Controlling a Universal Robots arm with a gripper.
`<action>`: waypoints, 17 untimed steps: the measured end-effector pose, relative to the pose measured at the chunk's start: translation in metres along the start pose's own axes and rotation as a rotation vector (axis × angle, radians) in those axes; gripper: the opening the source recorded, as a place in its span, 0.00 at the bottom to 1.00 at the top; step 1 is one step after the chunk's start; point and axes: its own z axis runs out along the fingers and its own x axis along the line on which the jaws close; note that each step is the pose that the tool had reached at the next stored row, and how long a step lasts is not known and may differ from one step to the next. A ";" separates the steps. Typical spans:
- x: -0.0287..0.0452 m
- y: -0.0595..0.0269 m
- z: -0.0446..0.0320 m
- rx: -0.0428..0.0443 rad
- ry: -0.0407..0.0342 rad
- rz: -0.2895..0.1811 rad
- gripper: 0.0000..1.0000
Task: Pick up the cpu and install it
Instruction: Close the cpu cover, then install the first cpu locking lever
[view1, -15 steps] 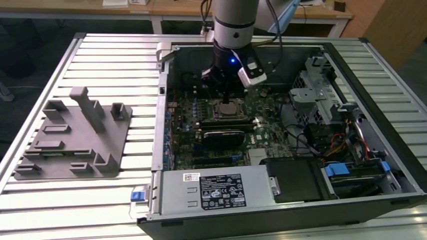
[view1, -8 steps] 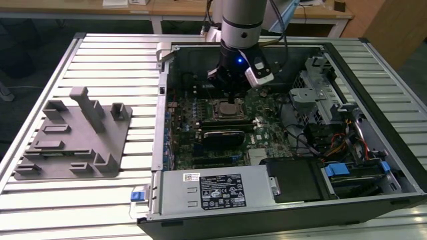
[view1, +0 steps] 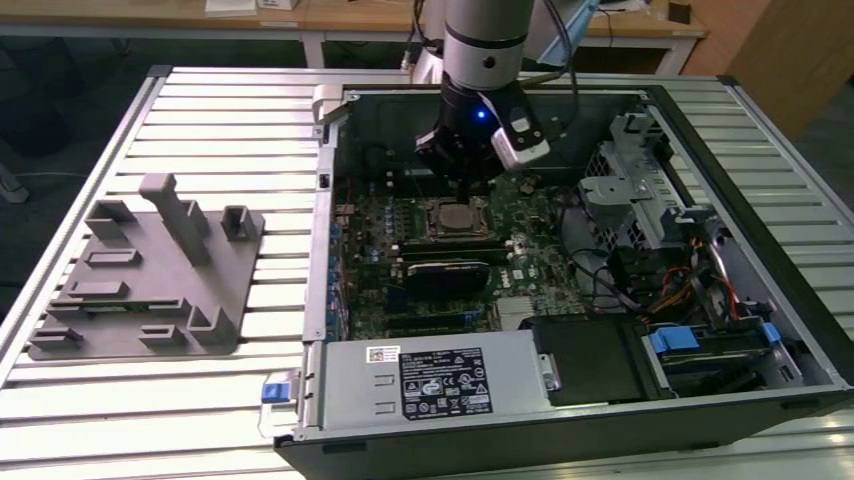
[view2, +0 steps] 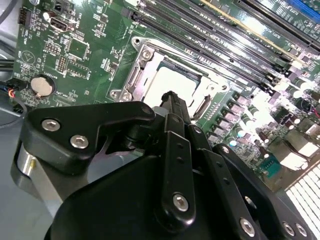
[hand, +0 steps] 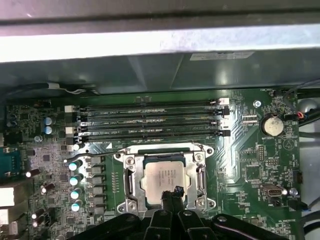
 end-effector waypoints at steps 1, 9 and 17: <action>0.0000 0.0000 -0.0013 0.0000 0.0000 0.000 0.11; 0.0000 0.0000 -0.0037 0.0000 0.0000 0.000 0.11; 0.0000 0.0000 -0.0038 0.0000 0.0000 0.000 0.11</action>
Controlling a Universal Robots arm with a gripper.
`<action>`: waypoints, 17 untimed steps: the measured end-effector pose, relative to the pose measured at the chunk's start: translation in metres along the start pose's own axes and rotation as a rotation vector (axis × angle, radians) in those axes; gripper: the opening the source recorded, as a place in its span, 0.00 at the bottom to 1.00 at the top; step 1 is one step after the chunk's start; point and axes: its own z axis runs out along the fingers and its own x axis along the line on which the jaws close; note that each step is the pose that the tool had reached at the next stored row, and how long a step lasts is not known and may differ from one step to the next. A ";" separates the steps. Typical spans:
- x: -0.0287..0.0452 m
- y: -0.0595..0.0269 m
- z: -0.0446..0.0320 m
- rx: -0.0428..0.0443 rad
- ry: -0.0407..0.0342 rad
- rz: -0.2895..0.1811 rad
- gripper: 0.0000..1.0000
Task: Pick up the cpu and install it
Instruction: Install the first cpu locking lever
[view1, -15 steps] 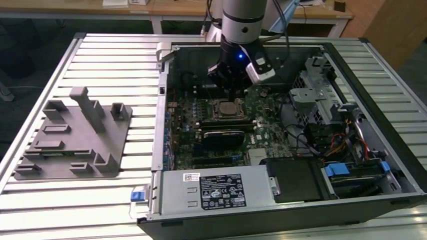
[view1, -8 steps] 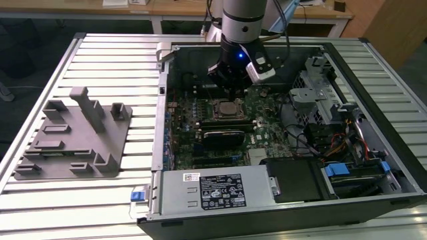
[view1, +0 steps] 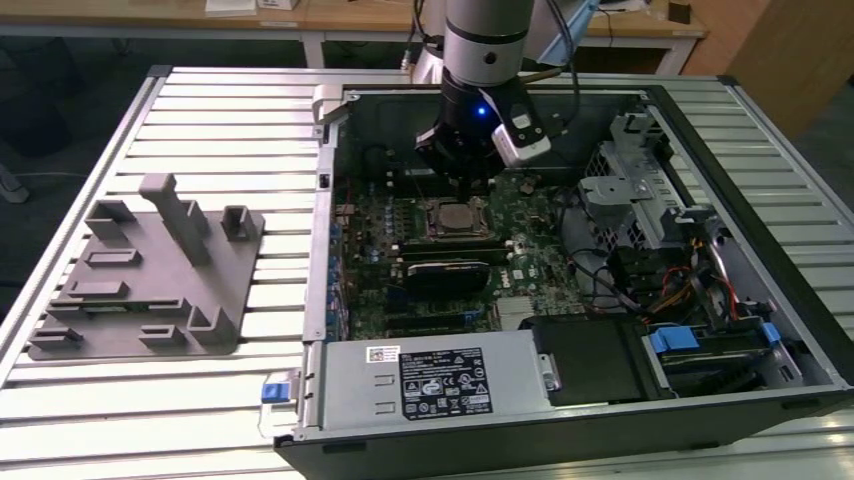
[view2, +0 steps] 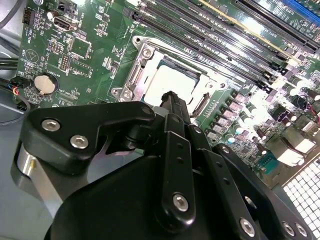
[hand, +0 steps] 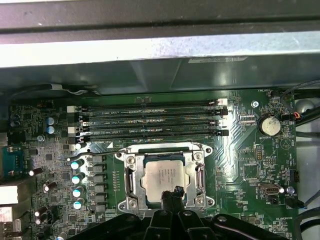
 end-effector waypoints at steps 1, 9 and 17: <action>0.0001 0.0000 0.0000 0.0000 0.0000 0.000 0.11; 0.0169 -0.0007 -0.0002 -0.0003 0.0000 0.000 0.11; 0.0345 -0.0015 -0.0004 -0.0005 0.0000 0.000 0.11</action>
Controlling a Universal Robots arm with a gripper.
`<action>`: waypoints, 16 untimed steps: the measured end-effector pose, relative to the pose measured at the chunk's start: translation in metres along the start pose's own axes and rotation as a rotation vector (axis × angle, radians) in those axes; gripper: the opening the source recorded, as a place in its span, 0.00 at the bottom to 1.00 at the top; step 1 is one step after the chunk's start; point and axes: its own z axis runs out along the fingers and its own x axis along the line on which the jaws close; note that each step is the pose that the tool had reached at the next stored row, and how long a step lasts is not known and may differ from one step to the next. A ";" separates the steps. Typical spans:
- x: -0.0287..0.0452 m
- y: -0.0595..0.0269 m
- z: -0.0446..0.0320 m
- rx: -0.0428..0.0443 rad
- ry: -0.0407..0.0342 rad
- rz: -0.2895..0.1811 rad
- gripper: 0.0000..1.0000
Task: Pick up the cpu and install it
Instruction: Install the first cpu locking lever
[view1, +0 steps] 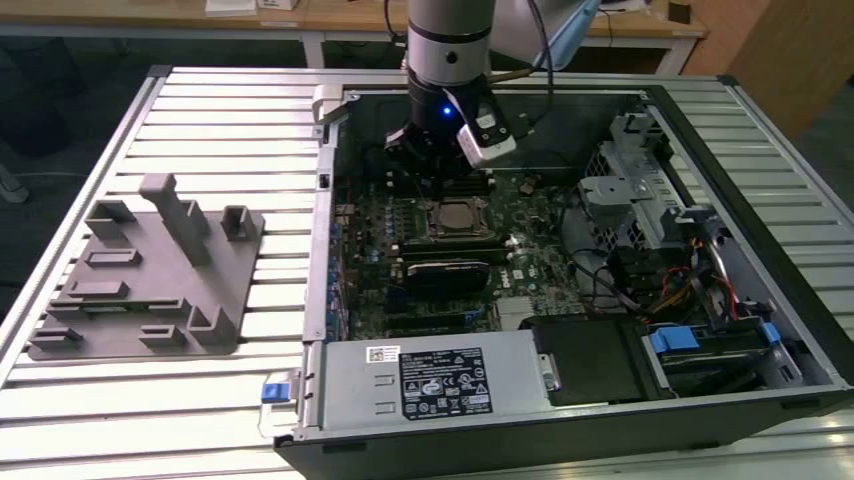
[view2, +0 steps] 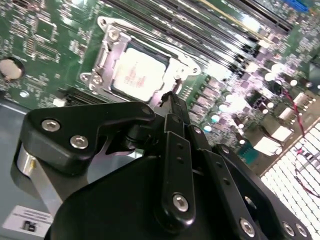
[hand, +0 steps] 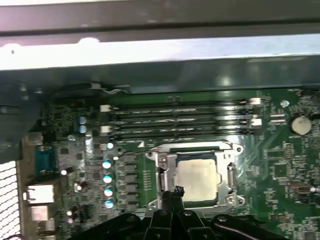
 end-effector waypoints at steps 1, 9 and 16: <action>0.0024 -0.0001 0.0000 0.0000 0.0000 0.000 0.11; 0.0193 -0.0010 -0.0002 -0.0002 0.0001 0.000 0.11; 0.0339 -0.0017 -0.0004 -0.0003 -0.0003 0.000 0.11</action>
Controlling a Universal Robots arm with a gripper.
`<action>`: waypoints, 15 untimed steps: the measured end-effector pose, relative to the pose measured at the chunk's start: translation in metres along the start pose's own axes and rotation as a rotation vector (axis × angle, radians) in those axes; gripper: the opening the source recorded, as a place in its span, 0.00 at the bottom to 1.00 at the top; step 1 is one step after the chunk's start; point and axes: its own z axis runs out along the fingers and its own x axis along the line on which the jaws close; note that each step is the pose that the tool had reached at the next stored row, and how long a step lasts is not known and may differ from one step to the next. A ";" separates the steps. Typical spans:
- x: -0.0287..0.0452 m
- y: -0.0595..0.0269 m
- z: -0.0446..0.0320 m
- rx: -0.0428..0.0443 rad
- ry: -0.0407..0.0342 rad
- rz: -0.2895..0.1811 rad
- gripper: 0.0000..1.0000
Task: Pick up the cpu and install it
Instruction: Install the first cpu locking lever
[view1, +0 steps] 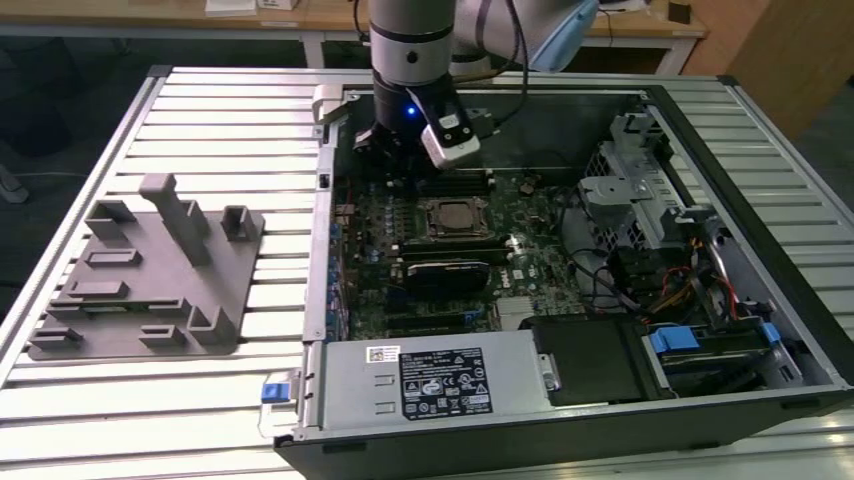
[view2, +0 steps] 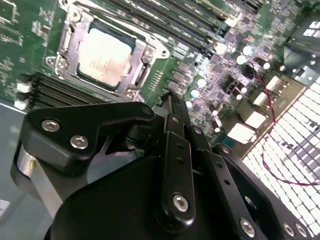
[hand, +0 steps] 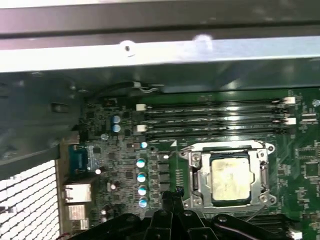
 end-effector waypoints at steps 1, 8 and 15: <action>0.0008 0.0000 0.0000 -0.0001 -0.0001 0.000 0.11; 0.0011 -0.0001 -0.0019 0.0002 0.0000 0.000 0.11; 0.0010 -0.0001 -0.0126 0.0001 0.0001 0.000 0.11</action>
